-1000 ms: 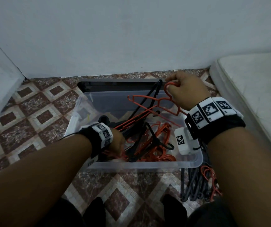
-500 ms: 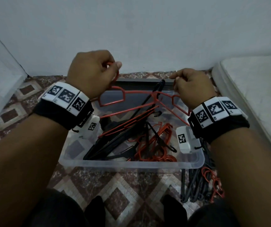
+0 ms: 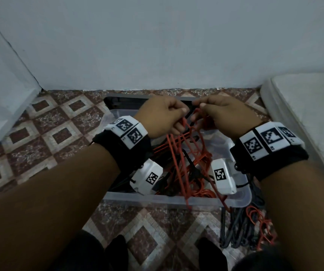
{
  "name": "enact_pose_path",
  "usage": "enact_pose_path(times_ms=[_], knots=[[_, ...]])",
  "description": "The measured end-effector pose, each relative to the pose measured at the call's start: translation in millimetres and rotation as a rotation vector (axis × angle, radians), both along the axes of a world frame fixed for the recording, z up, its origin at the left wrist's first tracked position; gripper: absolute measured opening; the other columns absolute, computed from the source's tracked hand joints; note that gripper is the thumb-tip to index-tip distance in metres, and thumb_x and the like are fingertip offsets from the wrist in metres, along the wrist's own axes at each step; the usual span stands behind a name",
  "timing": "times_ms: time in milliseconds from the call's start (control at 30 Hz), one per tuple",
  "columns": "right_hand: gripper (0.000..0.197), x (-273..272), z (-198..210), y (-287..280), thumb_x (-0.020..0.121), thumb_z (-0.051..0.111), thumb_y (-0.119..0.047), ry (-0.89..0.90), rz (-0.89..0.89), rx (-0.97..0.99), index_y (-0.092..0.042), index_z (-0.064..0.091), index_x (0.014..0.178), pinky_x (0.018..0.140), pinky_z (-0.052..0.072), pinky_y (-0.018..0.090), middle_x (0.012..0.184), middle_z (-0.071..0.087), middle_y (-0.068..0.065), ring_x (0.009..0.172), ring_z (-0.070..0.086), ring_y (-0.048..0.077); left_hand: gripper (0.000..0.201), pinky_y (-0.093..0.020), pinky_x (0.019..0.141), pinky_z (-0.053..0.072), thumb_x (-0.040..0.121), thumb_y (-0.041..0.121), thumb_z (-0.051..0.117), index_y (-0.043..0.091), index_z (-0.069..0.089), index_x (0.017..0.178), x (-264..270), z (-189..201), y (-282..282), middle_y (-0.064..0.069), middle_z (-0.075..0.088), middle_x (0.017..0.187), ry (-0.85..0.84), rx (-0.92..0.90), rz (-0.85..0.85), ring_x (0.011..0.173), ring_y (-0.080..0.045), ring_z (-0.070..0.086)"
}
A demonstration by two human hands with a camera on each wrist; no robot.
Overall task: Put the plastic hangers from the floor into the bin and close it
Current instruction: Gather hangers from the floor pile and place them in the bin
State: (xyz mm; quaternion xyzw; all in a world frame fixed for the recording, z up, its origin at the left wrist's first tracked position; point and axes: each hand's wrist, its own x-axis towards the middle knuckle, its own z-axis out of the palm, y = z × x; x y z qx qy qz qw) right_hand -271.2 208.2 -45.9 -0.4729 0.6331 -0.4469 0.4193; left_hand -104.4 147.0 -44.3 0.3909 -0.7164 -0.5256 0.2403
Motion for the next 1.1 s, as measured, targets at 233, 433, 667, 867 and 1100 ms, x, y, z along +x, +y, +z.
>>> enact_pose_path(times_ms=[233, 433, 667, 867, 1100], knots=[[0.041, -7, -2, 2, 0.084, 0.072, -0.012, 0.380, 0.053, 0.036, -0.024, 0.063, 0.122, 0.084, 0.058, 0.043, 0.086, 0.072, 0.000, 0.078, 0.070, 0.016, 0.026, -0.032, 0.064, 0.059, 0.088, 0.002, 0.050, 0.010, 0.060, 0.112, 7, 6, -12, -0.013, 0.075, 0.090, 0.181, 0.186, -0.044, 0.084, -0.027, 0.073], [0.034, -17, 2, 2, 0.084, 0.066, -0.009, 0.360, -0.070, 0.039, -0.019, 0.063, 0.116, 0.072, 0.055, 0.031, 0.077, 0.075, 0.001, 0.068, 0.070, 0.009, 0.028, -0.040, 0.067, 0.058, 0.089, 0.032, 0.060, 0.006, 0.067, 0.083, 41, -57, -82, -0.008, 0.073, 0.076, -0.534, -0.180, 0.053, 0.067, -0.022, 0.069], [0.017, -21, 3, -2, 0.092, 0.054, -0.018, 0.621, -0.088, 0.062, -0.028, 0.061, 0.104, 0.053, 0.039, 0.018, 0.085, 0.064, -0.005, 0.075, 0.062, 0.011, 0.029, -0.034, 0.075, 0.053, 0.088, 0.034, 0.060, 0.009, 0.070, 0.100, 18, -166, -120, -0.014, 0.069, 0.102, -1.191, -0.376, -0.397, 0.090, -0.030, 0.066], [0.021, -28, -1, -8, 0.090, 0.053, -0.018, 0.670, -0.167, 0.005, -0.029, 0.064, 0.104, 0.055, 0.042, 0.020, 0.092, 0.066, -0.005, 0.075, 0.063, 0.012, 0.035, -0.038, 0.088, 0.052, 0.087, 0.034, 0.063, 0.023, 0.060, 0.120, 0, -241, -126, -0.007, 0.066, 0.115, -1.298, -0.399, -0.425, 0.097, -0.022, 0.062], [0.021, -27, 2, -8, 0.083, 0.052, -0.019, 0.627, -0.291, -0.117, -0.028, 0.067, 0.093, 0.063, 0.054, 0.029, 0.083, 0.068, -0.006, 0.069, 0.064, 0.014, 0.021, -0.041, 0.083, 0.053, 0.086, 0.016, 0.056, 0.014, 0.063, 0.106, 10, -230, -122, -0.016, 0.067, 0.110, -1.239, -0.560, -0.223, 0.102, -0.035, 0.064]])
